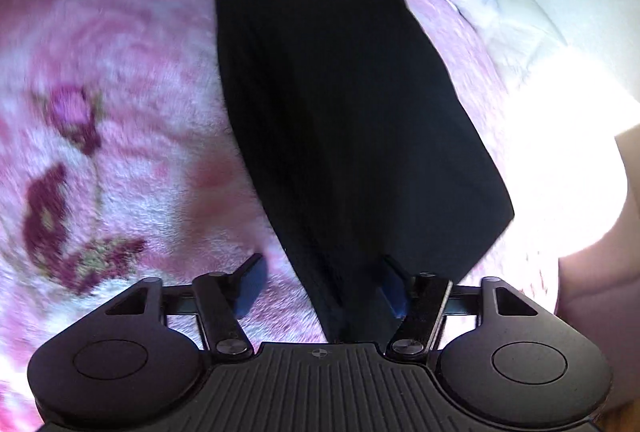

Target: Fold clothes

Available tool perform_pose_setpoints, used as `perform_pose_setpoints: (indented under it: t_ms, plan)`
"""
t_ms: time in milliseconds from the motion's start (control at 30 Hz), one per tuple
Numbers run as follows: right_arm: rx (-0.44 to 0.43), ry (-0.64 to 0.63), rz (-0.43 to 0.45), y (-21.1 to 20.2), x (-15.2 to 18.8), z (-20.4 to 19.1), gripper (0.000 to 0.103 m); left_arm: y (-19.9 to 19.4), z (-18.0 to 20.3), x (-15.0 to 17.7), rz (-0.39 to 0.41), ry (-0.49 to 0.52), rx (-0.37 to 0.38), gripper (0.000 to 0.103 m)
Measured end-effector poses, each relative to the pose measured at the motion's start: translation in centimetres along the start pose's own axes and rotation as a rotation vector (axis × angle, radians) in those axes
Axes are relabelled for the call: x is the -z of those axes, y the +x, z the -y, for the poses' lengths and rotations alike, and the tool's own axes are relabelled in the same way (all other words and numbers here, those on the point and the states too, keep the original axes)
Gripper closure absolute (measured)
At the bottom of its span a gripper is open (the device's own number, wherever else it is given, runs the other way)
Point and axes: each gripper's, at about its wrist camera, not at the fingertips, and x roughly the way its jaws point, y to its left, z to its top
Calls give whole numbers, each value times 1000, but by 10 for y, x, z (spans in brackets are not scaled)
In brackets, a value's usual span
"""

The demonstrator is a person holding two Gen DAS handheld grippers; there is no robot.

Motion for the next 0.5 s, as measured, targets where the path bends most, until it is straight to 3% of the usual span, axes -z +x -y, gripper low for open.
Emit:
perform_pose_setpoints:
  t_ms: [33, 67, 133, 167, 300, 367, 400, 433, 500]
  plan:
    - [4, -11, 18, 2, 2, 3, 35, 5, 4, 0, 4, 22, -15, 31]
    - [5, 8, 19, 4, 3, 10, 43, 9, 6, -1, 8, 33, -30, 31]
    - [20, 51, 5, 7, 7, 26, 69, 17, 10, 0, 17, 67, -64, 25]
    - [19, 54, 9, 6, 9, 30, 71, 19, 12, 1, 25, 100, -87, 23]
    - [37, 42, 30, 2, 10, 31, 72, 32, 15, 12, 8, 257, -202, 26]
    - [52, 30, 27, 4, 10, 27, 72, 38, 9, 22, -6, 274, -206, 30]
    - [69, 8, 29, 6, 11, 19, 70, 39, 6, 25, -4, 272, -191, 38]
    - [87, -15, 31, 8, 11, 12, 61, 39, 6, 26, 0, 275, -169, 51]
    - [134, -79, 43, 14, 12, -2, 52, 39, 10, 27, -3, 286, -141, 66]
